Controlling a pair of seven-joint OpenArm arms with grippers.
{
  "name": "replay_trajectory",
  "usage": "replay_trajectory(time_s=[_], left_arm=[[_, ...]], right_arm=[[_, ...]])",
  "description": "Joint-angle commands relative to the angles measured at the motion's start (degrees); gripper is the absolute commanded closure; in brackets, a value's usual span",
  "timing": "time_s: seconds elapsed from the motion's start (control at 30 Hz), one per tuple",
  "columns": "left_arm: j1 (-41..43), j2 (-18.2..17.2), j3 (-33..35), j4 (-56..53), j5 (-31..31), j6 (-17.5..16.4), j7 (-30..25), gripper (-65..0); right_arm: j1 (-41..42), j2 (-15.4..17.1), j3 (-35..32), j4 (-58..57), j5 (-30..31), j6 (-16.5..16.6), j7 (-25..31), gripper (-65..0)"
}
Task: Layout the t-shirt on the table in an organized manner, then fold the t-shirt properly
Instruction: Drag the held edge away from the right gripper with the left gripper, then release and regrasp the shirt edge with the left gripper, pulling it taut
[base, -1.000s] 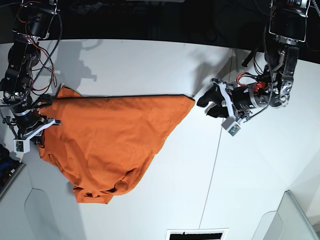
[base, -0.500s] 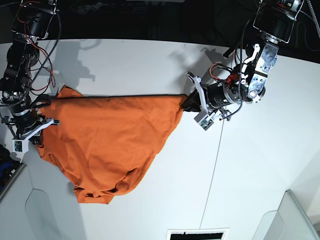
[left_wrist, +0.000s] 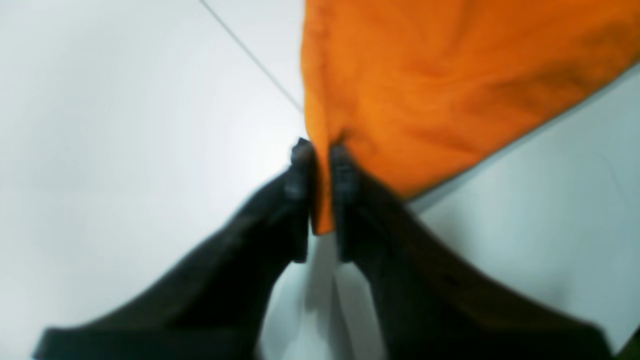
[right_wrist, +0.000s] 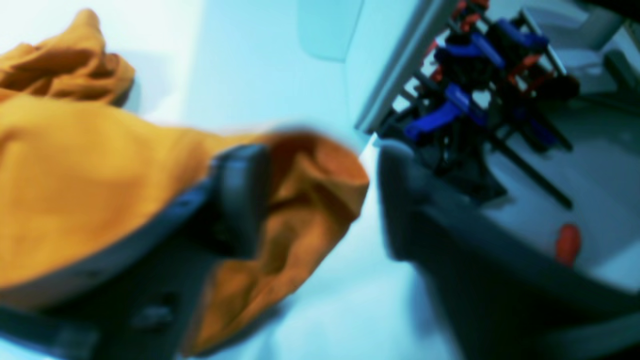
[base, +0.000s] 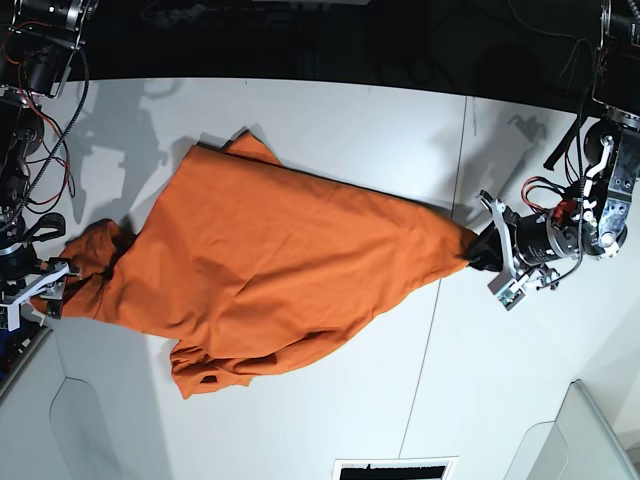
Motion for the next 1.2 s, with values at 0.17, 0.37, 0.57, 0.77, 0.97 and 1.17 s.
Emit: replay_trajectory(time_s=[0.17, 0.37, 0.57, 0.77, 0.97, 1.17], left_arm=[[-2.23, -0.59, -0.5, 0.85, -6.91, -0.02, 0.2, -32.7], [-1.05, -0.59, -0.5, 3.41, -18.75, -3.79, 7.32, -32.6], [7.3, 2.71, -0.48, 15.65, -23.52, -3.79, 8.5, -32.6], [13.14, 13.16, 3.3, 19.74, -14.4, -3.79, 7.19, -32.6], [13.16, 19.91, 12.74, 18.25, 4.39, 0.09, -0.35, -32.6], [13.16, 23.26, 16.39, 17.84, 8.83, 2.8, -0.76, -32.6]], right_arm=[[1.22, -2.03, 0.37, 0.96, 2.38, -1.81, -0.76, -41.8], [0.85, -3.82, 0.37, 0.96, 2.43, -1.88, -4.26, -41.8], [-3.23, -4.87, 0.39, 0.94, 1.77, -4.61, -4.28, -41.8], [-7.54, -4.76, 1.73, 0.94, -2.54, -10.45, -2.43, -41.8], [-8.07, -4.61, 1.55, 0.2, 0.09, -9.79, -0.7, -41.8], [-7.19, -4.59, -0.42, -6.49, 2.4, -6.99, 3.32, -41.8]])
